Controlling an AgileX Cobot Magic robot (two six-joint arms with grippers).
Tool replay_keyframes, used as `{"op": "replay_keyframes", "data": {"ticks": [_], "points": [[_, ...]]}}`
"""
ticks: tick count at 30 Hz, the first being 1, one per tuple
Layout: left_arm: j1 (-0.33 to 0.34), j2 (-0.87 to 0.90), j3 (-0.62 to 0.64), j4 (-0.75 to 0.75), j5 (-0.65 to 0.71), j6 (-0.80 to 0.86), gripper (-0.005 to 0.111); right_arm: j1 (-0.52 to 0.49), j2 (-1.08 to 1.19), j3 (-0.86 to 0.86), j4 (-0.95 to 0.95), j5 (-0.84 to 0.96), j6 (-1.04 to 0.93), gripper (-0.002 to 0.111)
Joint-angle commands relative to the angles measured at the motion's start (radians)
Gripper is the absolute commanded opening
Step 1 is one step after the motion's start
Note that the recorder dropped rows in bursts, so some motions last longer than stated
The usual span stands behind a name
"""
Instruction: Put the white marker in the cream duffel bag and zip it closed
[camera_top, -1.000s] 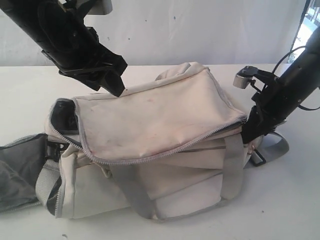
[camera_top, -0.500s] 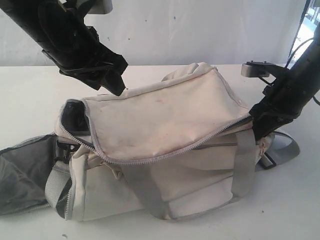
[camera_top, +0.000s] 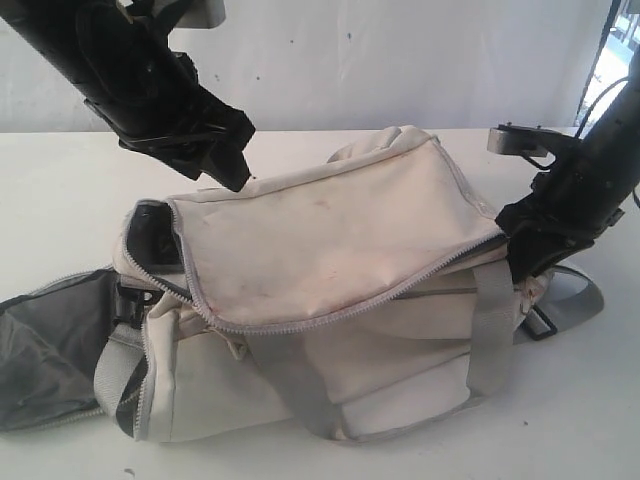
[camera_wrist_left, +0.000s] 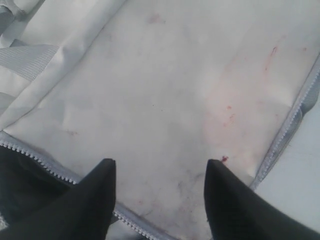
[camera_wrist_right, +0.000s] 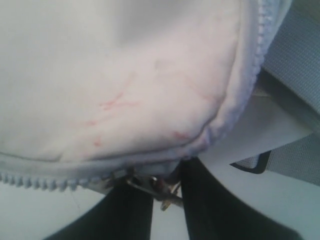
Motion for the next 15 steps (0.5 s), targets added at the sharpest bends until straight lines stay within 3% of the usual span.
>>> {"op": "replay_keyframes", "data": {"ticks": [1, 15], "points": [[-0.004, -0.008, -0.007, 0.003, -0.009, 0.003, 0.056, -0.007, -0.012, -0.008, 0.002, 0.007, 0.011, 0.018], [-0.004, -0.008, -0.007, 0.003, -0.009, 0.005, 0.056, -0.007, -0.012, -0.008, -0.055, 0.007, 0.086, 0.014]]}}
